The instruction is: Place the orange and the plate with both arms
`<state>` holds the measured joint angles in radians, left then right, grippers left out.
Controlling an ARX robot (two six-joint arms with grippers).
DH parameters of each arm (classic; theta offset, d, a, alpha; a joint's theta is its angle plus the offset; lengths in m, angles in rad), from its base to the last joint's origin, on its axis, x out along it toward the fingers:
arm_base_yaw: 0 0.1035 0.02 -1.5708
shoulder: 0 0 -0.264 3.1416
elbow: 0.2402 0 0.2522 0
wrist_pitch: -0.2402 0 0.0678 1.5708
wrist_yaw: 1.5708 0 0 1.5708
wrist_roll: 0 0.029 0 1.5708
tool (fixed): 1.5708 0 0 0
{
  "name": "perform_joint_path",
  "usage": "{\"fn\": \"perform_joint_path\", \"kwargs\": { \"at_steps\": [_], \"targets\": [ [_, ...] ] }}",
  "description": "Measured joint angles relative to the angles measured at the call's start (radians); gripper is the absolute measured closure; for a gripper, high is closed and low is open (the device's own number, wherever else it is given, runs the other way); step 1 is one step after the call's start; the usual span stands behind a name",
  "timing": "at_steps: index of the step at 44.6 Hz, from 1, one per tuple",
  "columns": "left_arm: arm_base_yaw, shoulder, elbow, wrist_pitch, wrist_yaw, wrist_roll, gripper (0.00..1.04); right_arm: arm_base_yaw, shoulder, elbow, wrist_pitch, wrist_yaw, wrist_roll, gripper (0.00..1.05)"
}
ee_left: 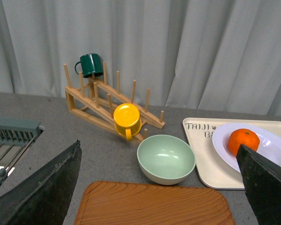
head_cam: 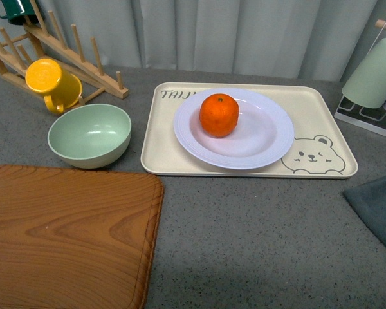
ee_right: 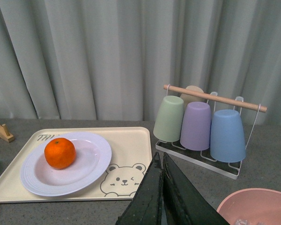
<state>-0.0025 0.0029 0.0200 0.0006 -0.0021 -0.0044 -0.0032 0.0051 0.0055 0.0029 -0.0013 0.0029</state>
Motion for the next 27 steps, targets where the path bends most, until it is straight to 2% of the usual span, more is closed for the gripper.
{"fn": "perform_joint_path", "kwargs": {
  "at_steps": [3, 5, 19, 21, 24, 27],
  "targets": [
    [0.000, 0.000, 0.000, 0.000, 0.000, 0.000, 0.06, 0.000, 0.000, 0.000, -0.001, 0.000, 0.000, 1.04],
    [0.000, 0.000, 0.000, 0.000, 0.000, 0.000, 0.06, 0.000, 0.000, 0.000, -0.001, 0.000, -0.002, 0.96],
    [0.000, 0.000, 0.000, 0.000, 0.000, 0.000, 0.06, 0.000, -0.001, 0.000, -0.001, 0.000, -0.002, 0.29],
    [0.000, 0.000, 0.000, 0.000, 0.000, 0.000, 0.06, 0.000, -0.001, 0.000, -0.001, 0.000, -0.002, 0.23],
    [0.000, 0.000, 0.000, 0.000, 0.000, 0.000, 0.06, 0.000, -0.001, 0.000, -0.001, 0.000, -0.002, 0.08],
    [0.000, 0.000, 0.000, 0.000, 0.000, 0.000, 0.06, 0.000, -0.001, 0.000, -0.001, 0.000, -0.001, 0.09]
  ]
}}
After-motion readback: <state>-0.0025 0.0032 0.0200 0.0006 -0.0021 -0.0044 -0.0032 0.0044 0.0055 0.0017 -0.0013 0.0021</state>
